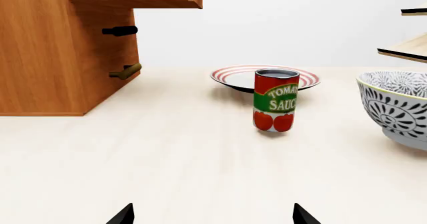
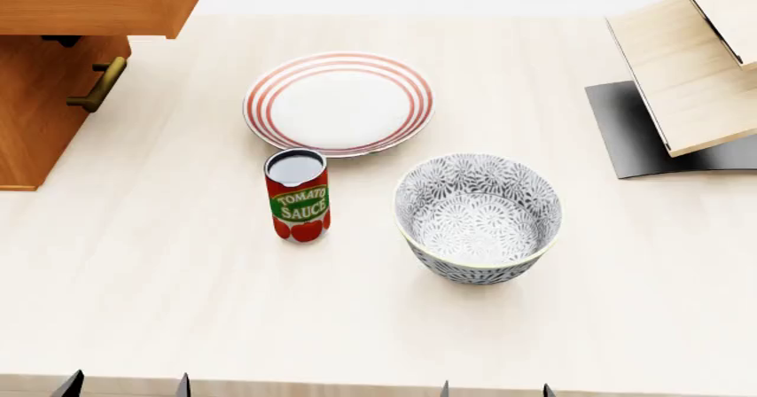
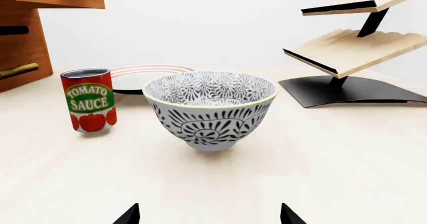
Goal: Close the top drawer of the cabinet.
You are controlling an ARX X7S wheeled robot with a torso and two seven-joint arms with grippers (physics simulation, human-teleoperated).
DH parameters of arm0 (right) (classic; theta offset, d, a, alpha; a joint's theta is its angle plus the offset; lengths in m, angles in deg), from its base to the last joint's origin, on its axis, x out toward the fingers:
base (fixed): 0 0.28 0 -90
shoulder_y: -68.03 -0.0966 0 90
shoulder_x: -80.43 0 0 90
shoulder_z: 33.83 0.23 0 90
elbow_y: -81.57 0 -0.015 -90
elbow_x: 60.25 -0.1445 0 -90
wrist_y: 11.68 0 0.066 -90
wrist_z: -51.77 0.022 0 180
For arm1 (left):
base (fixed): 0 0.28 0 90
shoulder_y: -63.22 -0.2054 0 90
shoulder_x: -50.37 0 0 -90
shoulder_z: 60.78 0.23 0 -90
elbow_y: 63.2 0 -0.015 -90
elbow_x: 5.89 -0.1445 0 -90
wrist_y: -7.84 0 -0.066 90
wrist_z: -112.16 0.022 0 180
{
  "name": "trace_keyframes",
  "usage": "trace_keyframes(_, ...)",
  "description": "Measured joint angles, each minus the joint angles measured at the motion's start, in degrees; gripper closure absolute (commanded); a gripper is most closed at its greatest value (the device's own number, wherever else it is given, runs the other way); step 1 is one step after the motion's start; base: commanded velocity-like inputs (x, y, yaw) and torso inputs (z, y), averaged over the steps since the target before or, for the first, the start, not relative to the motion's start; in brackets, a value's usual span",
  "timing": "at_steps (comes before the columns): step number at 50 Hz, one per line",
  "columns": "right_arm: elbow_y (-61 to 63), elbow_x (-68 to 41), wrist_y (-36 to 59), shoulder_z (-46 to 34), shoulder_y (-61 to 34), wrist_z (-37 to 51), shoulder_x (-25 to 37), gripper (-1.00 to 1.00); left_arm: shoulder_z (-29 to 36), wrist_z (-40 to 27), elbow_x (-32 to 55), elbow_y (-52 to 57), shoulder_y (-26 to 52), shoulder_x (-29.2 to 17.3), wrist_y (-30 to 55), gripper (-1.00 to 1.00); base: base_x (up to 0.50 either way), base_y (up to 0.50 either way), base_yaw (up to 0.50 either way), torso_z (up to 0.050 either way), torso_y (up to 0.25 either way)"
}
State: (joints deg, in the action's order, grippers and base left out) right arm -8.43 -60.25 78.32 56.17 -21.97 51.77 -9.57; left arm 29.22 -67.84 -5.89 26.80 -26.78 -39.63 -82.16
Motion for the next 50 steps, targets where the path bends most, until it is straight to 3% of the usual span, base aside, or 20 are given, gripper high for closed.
trace_keyframes(20,3.5,-3.6,1.5,-3.4,2.2,3.3,3.8,-1.00,3.7,-5.5,4.0,4.0,-2.6,-2.8,1.6,-1.00,0.00,0.00,0.00,0.000,0.000)
trace_keyframes(35,15.0,-6.3,11.1,-2.5,-1.2,7.1,5.1,-1.00,5.9,-9.6,6.6,17.4,1.7,-3.9,15.5,-1.00,0.00,0.00,0.00,0.000,0.000)
trace_keyframes(50,28.4,-10.4,22.4,4.4,-8.9,15.4,4.6,-1.00,8.6,-12.1,7.2,26.8,8.0,-5.5,26.8,-1.00,0.00,0.00,0.00,0.000,0.000)
